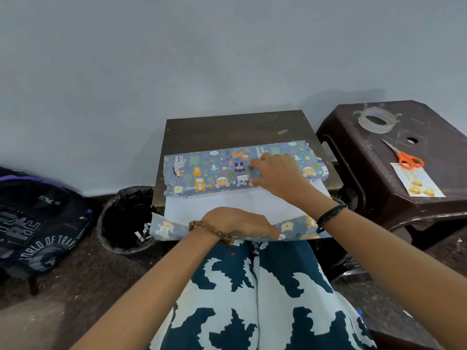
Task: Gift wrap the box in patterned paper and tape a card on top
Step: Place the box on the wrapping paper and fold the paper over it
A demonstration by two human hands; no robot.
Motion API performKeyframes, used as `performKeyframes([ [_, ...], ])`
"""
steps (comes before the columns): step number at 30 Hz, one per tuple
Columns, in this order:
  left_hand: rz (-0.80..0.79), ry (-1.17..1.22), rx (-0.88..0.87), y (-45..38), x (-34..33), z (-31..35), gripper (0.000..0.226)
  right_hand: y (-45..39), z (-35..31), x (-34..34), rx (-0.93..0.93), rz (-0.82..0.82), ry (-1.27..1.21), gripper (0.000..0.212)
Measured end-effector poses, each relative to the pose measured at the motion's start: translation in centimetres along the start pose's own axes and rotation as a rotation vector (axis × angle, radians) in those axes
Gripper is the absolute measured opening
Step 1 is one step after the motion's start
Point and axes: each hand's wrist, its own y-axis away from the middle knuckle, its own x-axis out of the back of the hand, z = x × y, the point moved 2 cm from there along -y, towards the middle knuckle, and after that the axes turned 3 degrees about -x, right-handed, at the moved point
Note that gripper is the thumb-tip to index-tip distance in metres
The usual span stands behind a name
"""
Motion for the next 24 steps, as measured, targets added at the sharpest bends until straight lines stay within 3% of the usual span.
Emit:
performKeyframes([
  [2, -0.040, 0.014, -0.009, 0.8, 0.5, 0.2, 0.048, -0.1, 0.0, -0.1, 0.002, 0.021, 0.002, 0.045],
  [4, 0.064, 0.069, -0.085, 2.2, 2.3, 0.4, 0.044, 0.0, 0.1, -0.2, 0.010, 0.047, -0.015, 0.042],
  [6, 0.360, 0.031, -0.114, 2.9, 5.0, -0.4, 0.033, 0.3, 0.2, -0.6, 0.021, 0.069, -0.032, 0.040],
  [9, 0.879, -0.157, -0.020, 2.4, 7.5, -2.6, 0.038, 0.5, 0.3, -1.4, 0.021, 0.085, -0.043, 0.043],
  [11, 1.018, -0.294, -0.045, 1.4, 6.4, -3.1, 0.033, 0.4, 0.4, -1.8, -0.001, 0.095, -0.038, 0.044],
  [14, 0.921, -0.520, -0.103, -1.0, 3.0, -3.7, 0.034, 0.1, 0.7, -1.9, -0.015, 0.095, -0.067, 0.044],
  [18, 0.691, -0.457, 0.015, -2.8, 1.1, -5.6, 0.047, -0.5, 0.9, -1.4, -0.030, 0.100, -0.071, 0.043],
  [24, 0.700, -0.463, 0.120, -4.2, 0.5, -5.8, 0.058, -0.3, 0.2, -1.2, 0.019, 0.072, 0.109, 0.038],
])
